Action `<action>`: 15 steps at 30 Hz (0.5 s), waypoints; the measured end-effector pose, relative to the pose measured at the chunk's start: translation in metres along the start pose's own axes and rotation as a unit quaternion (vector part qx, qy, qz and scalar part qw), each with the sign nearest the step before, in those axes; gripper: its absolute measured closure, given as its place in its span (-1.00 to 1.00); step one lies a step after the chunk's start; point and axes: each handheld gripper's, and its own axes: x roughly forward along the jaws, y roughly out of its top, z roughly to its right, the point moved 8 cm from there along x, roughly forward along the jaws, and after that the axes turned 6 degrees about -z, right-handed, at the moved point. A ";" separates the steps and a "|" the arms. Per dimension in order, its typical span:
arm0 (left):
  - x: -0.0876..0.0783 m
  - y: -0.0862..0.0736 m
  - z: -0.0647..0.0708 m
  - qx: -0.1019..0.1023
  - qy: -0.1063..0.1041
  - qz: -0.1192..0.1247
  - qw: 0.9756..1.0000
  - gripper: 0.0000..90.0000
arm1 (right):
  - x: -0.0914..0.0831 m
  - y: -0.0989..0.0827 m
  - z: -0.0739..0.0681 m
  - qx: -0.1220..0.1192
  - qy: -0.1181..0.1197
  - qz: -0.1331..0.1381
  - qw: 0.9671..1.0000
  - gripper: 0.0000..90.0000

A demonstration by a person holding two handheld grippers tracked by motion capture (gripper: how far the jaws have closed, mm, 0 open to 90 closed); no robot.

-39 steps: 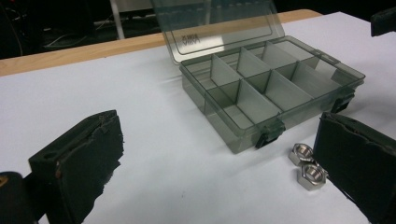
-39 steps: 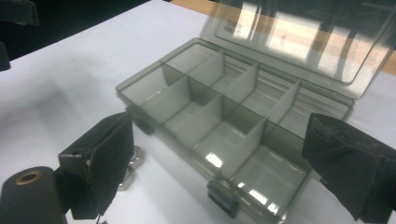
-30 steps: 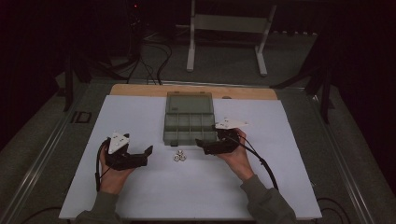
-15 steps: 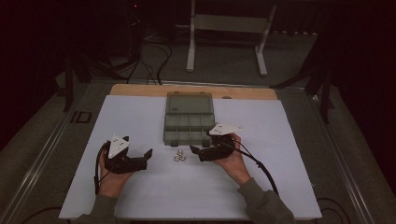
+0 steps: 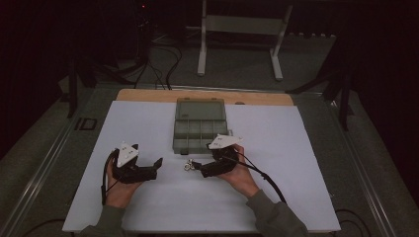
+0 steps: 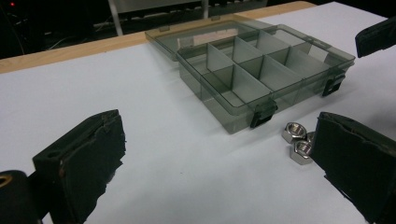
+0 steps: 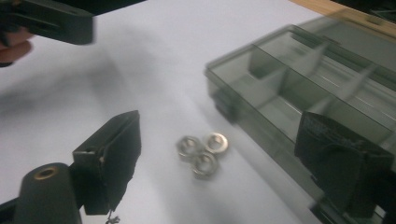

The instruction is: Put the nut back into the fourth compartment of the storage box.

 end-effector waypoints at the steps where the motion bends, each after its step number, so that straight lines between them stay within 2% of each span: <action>1: 0.000 0.000 0.000 0.000 0.000 0.000 1.000 -0.93 | 0.000 0.000 0.000 0.000 0.000 0.000 1.000 -0.66; 4: -0.002 0.002 0.001 0.000 -0.001 0.005 1.000 -0.92 | 0.009 0.004 -0.007 -0.037 -0.003 -0.032 0.999 -0.62; 5: -0.002 0.001 0.001 -0.001 -0.002 0.005 1.000 -0.92 | 0.011 0.003 -0.007 -0.043 -0.003 -0.040 0.998 -0.62; 9: -0.001 0.001 0.000 -0.003 -0.004 0.005 1.000 -0.92 | 0.020 0.001 -0.008 -0.059 0.000 -0.073 0.996 -0.56; 15: -0.001 0.001 0.000 -0.003 -0.005 0.005 1.000 -0.91 | 0.032 -0.007 -0.008 -0.069 0.007 -0.097 0.993 -0.30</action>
